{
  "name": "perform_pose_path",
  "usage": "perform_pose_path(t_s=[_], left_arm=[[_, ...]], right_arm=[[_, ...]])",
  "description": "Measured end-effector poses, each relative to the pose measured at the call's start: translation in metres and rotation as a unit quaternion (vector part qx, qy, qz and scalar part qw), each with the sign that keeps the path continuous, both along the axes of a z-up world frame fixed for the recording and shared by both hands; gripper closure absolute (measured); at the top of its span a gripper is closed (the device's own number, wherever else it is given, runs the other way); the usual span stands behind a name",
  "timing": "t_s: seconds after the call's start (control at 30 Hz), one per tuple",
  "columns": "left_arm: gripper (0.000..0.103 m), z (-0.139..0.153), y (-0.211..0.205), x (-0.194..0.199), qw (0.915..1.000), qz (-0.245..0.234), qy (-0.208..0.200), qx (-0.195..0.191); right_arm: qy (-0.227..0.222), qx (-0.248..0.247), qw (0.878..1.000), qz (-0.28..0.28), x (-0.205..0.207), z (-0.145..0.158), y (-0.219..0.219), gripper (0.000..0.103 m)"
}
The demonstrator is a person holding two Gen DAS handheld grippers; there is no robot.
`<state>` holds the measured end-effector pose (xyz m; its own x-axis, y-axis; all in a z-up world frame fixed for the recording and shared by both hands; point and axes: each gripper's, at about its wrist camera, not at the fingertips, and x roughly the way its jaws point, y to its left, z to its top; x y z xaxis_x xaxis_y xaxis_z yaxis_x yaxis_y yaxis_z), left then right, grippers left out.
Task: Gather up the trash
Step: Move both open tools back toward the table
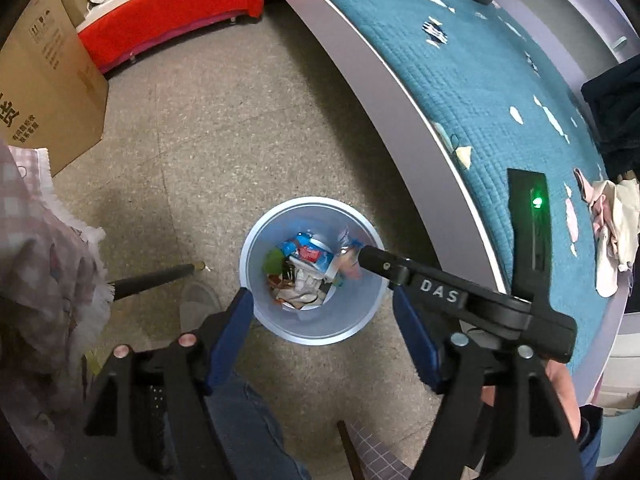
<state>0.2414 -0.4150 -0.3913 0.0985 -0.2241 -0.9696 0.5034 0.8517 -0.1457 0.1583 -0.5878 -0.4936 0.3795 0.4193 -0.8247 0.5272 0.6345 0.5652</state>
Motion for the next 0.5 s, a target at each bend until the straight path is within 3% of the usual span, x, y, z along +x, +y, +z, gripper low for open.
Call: perform_pose_path(t_s=[0.1,0.23,0.5], left_arm=[[0.025,0.011,-0.001,-0.002,0.9999,0.006,-0.014,0.002],[0.022,0.04,0.005,-0.008,0.9991,0.011,-0.04,-0.013],[0.021,0.118,0.033,-0.032,0.99,0.02,-0.117,-0.076]], right_arm=[[-0.004,-0.001,1.0,-0.008,-0.003,0.007,-0.002,0.012],[-0.013,-0.013,0.999,-0.027,-0.01,0.026,-0.006,0.008],[-0.086,-0.056,0.993,-0.056,-0.028,0.115,-0.003,0.006]])
